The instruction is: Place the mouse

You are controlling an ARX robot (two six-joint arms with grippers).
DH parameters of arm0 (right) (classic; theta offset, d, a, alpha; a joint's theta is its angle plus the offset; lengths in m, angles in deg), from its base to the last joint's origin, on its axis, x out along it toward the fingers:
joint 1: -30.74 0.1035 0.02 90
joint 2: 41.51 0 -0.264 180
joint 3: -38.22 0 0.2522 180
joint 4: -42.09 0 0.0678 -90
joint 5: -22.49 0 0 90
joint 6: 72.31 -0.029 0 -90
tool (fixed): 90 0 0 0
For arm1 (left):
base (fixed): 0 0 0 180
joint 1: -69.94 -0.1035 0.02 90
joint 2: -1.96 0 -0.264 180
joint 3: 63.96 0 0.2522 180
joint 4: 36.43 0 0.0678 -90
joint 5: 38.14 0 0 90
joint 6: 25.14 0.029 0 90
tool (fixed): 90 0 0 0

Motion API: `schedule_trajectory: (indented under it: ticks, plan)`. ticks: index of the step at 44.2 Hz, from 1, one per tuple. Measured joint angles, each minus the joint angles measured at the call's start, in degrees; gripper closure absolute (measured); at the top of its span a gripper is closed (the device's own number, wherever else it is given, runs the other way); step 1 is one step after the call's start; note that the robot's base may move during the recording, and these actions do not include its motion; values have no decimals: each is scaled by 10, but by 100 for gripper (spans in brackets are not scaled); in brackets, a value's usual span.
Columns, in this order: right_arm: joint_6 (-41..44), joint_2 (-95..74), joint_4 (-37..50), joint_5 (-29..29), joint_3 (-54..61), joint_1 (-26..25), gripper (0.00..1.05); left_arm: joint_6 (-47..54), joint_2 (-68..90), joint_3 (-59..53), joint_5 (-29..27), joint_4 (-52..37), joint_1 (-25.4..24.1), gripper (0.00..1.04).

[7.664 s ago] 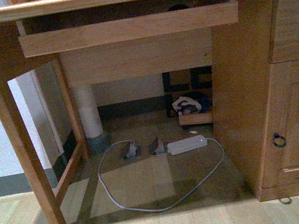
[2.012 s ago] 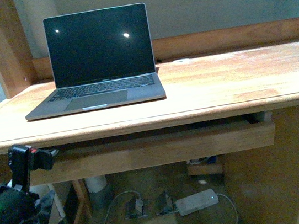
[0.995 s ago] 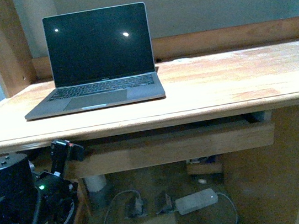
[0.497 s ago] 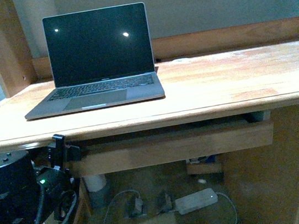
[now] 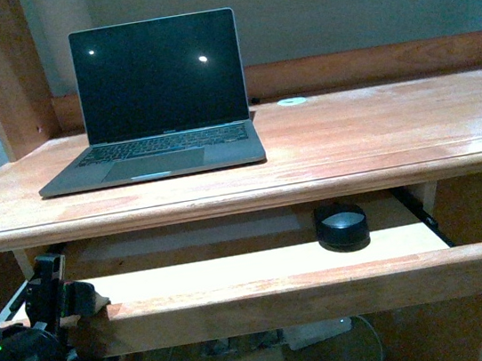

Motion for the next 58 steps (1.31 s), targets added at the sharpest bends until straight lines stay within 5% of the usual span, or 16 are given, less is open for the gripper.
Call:
schedule_trajectory:
  ticks: [8, 16, 27, 38, 45, 52, 58]
  plan:
    - [0, 0, 0, 0, 0, 0, 7, 19, -43, 31, -19, 160, 1, 48]
    - [0, 0, 0, 0, 0, 0, 7, 40, -67, 30, -22, 213, 1, 47]
    - [0, 0, 0, 1, 0, 0, 7, 223, -98, 47, -88, 340, -35, 4]
    - [0, 0, 0, 0, 0, 0, 7, 415, -149, 84, -134, 529, -57, 6]
    - [0, 0, 0, 0, 0, 0, 7, 593, -207, 31, -178, 429, -105, 6]
    - [0, 0, 0, 1, 0, 0, 7, 778, -324, 43, -156, 409, -100, 7]
    - [0, 0, 0, 0, 0, 0, 7, 951, -409, 50, -137, 285, -110, 7]
